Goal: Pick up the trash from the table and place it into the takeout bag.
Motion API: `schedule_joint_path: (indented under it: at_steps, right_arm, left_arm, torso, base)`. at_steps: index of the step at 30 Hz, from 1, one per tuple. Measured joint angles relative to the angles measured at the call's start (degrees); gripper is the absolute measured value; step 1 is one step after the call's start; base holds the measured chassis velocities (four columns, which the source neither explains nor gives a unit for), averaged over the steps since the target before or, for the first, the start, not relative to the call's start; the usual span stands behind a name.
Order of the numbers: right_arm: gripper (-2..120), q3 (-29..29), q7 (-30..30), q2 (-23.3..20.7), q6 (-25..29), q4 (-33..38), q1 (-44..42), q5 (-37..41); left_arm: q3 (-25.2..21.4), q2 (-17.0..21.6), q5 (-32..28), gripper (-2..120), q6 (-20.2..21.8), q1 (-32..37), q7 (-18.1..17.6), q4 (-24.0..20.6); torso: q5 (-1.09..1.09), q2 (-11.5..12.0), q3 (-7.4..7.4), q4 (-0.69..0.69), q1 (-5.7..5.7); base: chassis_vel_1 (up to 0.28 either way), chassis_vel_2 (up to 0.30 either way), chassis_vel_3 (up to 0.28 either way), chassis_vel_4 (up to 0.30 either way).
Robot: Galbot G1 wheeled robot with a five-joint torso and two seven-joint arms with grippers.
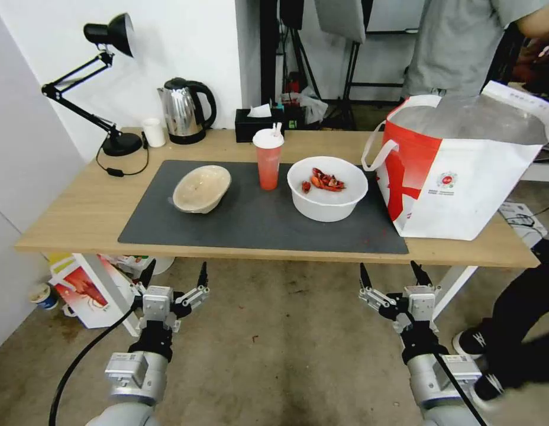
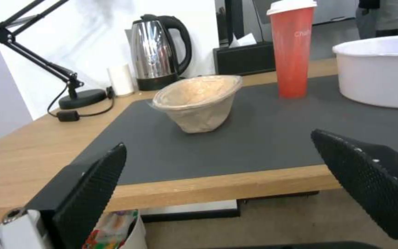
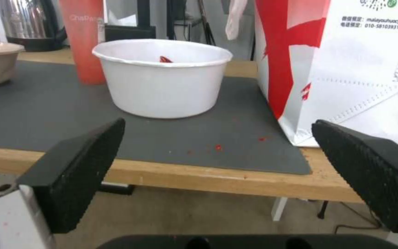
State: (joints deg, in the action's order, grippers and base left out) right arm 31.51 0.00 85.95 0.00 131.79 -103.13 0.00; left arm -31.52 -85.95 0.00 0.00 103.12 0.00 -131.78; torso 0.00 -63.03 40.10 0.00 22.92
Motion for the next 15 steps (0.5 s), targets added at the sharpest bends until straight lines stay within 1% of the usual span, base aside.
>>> schedule_joint_path:
  at_steps: [15]
  right_arm:
    - [100,0.0,0.0,0.0,0.0,0.0,0.0,0.0]
  left_arm:
    - [0.0,0.0,0.0,100,0.0,0.0,0.0,0.0]
  torso:
    - [0.0,0.0,0.0,0.0,0.0]
  base:
    - [0.0,0.0,0.0,0.0]
